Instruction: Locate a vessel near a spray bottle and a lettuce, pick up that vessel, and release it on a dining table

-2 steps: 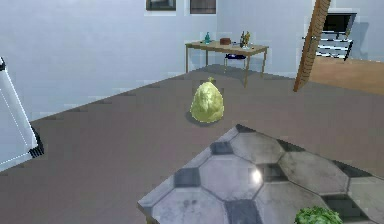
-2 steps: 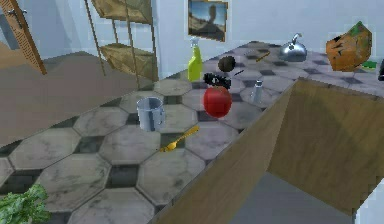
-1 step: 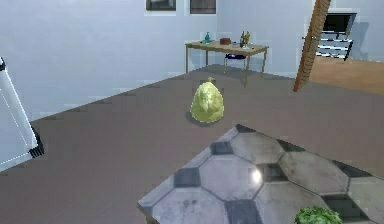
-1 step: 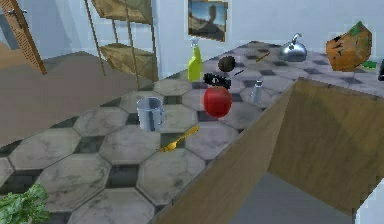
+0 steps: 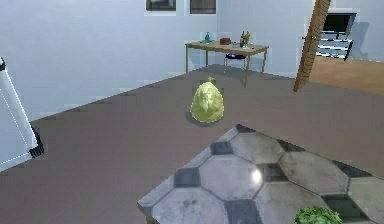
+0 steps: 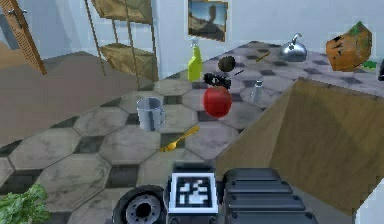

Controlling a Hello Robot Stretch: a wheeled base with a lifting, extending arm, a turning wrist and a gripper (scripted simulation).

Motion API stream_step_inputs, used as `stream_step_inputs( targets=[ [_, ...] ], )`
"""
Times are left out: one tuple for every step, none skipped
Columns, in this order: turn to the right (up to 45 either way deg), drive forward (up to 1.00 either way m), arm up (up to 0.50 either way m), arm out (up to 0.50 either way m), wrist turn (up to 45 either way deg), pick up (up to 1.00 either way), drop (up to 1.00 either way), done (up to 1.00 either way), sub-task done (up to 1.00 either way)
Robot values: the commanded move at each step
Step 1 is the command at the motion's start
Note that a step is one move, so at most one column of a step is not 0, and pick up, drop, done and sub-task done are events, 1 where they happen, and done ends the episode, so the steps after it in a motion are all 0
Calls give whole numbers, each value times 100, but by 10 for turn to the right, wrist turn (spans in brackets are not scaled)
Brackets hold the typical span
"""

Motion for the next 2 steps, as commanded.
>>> stream_step_inputs(
  targets=[
    [0, 0, 0, 34, 0, 0, 0, 0, 0],
    [0, 0, 0, 0, 450, 0, 0, 0, 0]
  ],
)
